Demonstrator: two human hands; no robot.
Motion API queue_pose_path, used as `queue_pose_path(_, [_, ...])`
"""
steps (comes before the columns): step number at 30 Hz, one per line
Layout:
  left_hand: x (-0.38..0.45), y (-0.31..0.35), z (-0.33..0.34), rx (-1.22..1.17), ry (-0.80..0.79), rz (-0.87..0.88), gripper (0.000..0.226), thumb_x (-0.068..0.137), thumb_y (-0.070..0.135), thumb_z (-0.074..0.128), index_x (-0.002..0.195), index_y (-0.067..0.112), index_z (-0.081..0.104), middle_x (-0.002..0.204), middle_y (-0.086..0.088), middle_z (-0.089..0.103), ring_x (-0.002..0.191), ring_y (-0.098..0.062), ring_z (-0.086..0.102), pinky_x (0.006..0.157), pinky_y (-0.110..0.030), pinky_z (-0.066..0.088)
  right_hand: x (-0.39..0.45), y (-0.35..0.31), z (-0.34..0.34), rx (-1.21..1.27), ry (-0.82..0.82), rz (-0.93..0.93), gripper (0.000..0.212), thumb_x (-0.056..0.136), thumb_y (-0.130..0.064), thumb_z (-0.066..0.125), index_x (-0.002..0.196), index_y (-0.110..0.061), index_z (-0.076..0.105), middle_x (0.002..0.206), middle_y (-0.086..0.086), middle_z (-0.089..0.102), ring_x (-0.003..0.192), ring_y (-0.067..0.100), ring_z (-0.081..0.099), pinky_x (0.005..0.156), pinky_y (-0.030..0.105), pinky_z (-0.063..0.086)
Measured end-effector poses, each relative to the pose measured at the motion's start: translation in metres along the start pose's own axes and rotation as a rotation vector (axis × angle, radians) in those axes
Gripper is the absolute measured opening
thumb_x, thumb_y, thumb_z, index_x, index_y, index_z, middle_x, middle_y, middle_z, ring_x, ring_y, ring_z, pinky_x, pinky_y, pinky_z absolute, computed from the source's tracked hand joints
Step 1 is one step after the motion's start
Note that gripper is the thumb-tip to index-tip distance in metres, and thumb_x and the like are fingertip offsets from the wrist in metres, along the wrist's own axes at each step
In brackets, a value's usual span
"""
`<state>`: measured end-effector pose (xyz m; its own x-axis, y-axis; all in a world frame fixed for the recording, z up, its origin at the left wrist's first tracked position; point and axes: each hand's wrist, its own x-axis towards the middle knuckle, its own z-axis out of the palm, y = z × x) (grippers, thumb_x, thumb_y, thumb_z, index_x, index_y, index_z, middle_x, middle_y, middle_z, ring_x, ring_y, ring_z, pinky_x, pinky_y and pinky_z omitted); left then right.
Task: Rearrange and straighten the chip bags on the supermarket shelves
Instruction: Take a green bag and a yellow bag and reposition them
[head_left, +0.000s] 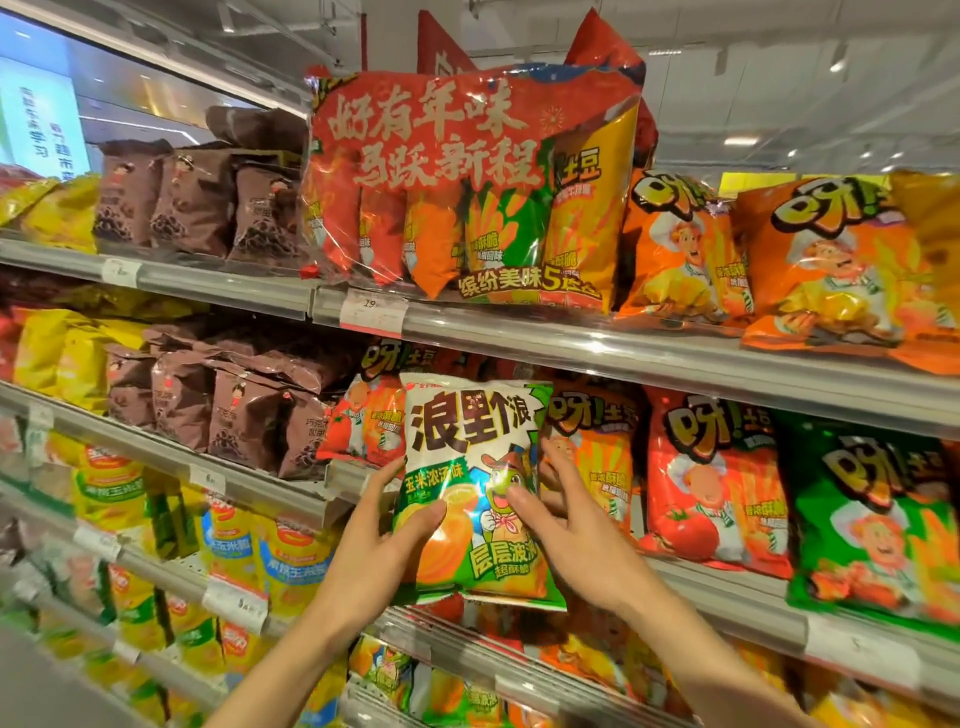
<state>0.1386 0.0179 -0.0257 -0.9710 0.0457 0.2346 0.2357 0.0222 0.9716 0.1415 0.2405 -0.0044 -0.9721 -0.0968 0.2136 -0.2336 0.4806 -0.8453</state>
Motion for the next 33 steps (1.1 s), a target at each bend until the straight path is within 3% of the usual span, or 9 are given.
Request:
queue_pose_path(4, [-0.009, -0.009, 0.022, -0.02, -0.058, -0.01, 0.062, 0.076, 0.048, 0.077, 0.13, 0.05, 0.046, 0.126, 0.013, 0.065, 0.112, -0.004, 0.065, 0.095, -0.034, 0.053, -0.02, 0.011, -0.004, 0.091, 0.038, 0.034, 0.103, 0.069, -0.084, 0.059, 0.151, -0.052, 0.005, 0.149, -0.03, 0.019, 0.14, 0.0, 0.032, 0.119, 0.041, 0.03])
queue_pose_path(6, [-0.012, -0.011, 0.037, -0.033, -0.085, -0.01, 0.059, 0.076, 0.043, 0.075, 0.128, 0.048, 0.047, 0.123, 0.015, 0.065, 0.108, 0.0, 0.066, 0.088, -0.025, 0.054, -0.031, 0.017, -0.014, 0.111, 0.068, 0.062, 0.1, 0.074, -0.075, 0.062, 0.152, -0.049, 0.006, 0.14, -0.03, 0.022, 0.137, -0.005, 0.028, 0.119, 0.036, 0.028])
queue_pose_path(9, [-0.02, -0.008, 0.062, -0.036, -0.121, -0.008, 0.06, 0.074, 0.039, 0.075, 0.128, 0.042, 0.048, 0.12, 0.01, 0.069, 0.103, -0.001, 0.068, 0.079, -0.019, 0.055, -0.051, 0.027, -0.032, 0.153, 0.098, 0.055, 0.092, 0.077, -0.071, 0.067, 0.149, -0.053, 0.012, 0.15, -0.027, 0.029, 0.135, -0.009, 0.035, 0.117, 0.033, 0.032])
queue_pose_path(14, [-0.039, 0.004, 0.111, -0.002, -0.17, 0.025, 0.067, 0.072, 0.049, 0.078, 0.131, 0.044, 0.046, 0.122, 0.017, 0.066, 0.108, 0.002, 0.065, 0.091, -0.026, 0.053, -0.092, 0.041, -0.077, 0.133, 0.196, 0.087, 0.098, 0.07, -0.079, 0.066, 0.149, -0.053, 0.014, 0.152, -0.022, 0.028, 0.137, -0.002, 0.036, 0.115, 0.034, 0.034])
queue_pose_path(18, [-0.072, 0.024, 0.176, 0.007, -0.253, 0.053, 0.059, 0.079, 0.039, 0.075, 0.13, 0.042, 0.046, 0.116, 0.018, 0.068, 0.102, 0.005, 0.066, 0.08, -0.014, 0.052, -0.145, 0.059, -0.132, 0.146, 0.285, 0.097, 0.102, 0.067, -0.081, 0.067, 0.15, -0.053, 0.015, 0.156, -0.017, 0.03, 0.139, 0.004, 0.038, 0.115, 0.04, 0.037])
queue_pose_path(23, [-0.128, 0.045, 0.275, 0.01, -0.346, 0.082, 0.063, 0.08, 0.044, 0.078, 0.134, 0.041, 0.046, 0.121, 0.012, 0.068, 0.104, 0.002, 0.067, 0.084, -0.018, 0.053, -0.229, 0.084, -0.213, 0.18, 0.369, 0.1, 0.098, 0.066, -0.077, 0.071, 0.147, -0.052, 0.021, 0.149, -0.017, 0.045, 0.13, 0.005, 0.052, 0.108, 0.044, 0.044])
queue_pose_path(27, [-0.183, 0.063, 0.367, 0.001, -0.41, 0.104, 0.059, 0.088, 0.023, 0.071, 0.139, 0.031, 0.042, 0.117, 0.014, 0.066, 0.092, 0.013, 0.065, 0.071, -0.006, 0.048, -0.31, 0.104, -0.285, 0.156, 0.45, 0.131, 0.097, 0.064, -0.079, 0.07, 0.146, -0.048, 0.027, 0.142, -0.02, 0.051, 0.127, 0.005, 0.054, 0.108, 0.043, 0.045])
queue_pose_path(30, [-0.218, 0.068, 0.432, 0.024, -0.479, 0.136, 0.058, 0.086, 0.033, 0.073, 0.135, 0.037, 0.042, 0.124, 0.014, 0.063, 0.098, 0.016, 0.062, 0.08, -0.006, 0.047, -0.372, 0.117, -0.333, 0.155, 0.533, 0.153, 0.103, 0.065, -0.075, 0.07, 0.151, -0.038, 0.027, 0.144, -0.014, 0.049, 0.131, 0.008, 0.051, 0.111, 0.044, 0.043])
queue_pose_path(33, [-0.247, 0.075, 0.493, 0.059, -0.574, 0.137, 0.065, 0.078, 0.056, 0.075, 0.132, 0.047, 0.041, 0.126, 0.017, 0.064, 0.107, 0.005, 0.063, 0.098, -0.027, 0.05, -0.427, 0.132, -0.38, 0.146, 0.605, 0.21, 0.106, 0.063, -0.08, 0.069, 0.152, -0.042, 0.023, 0.153, -0.013, 0.04, 0.137, 0.009, 0.044, 0.113, 0.045, 0.04])
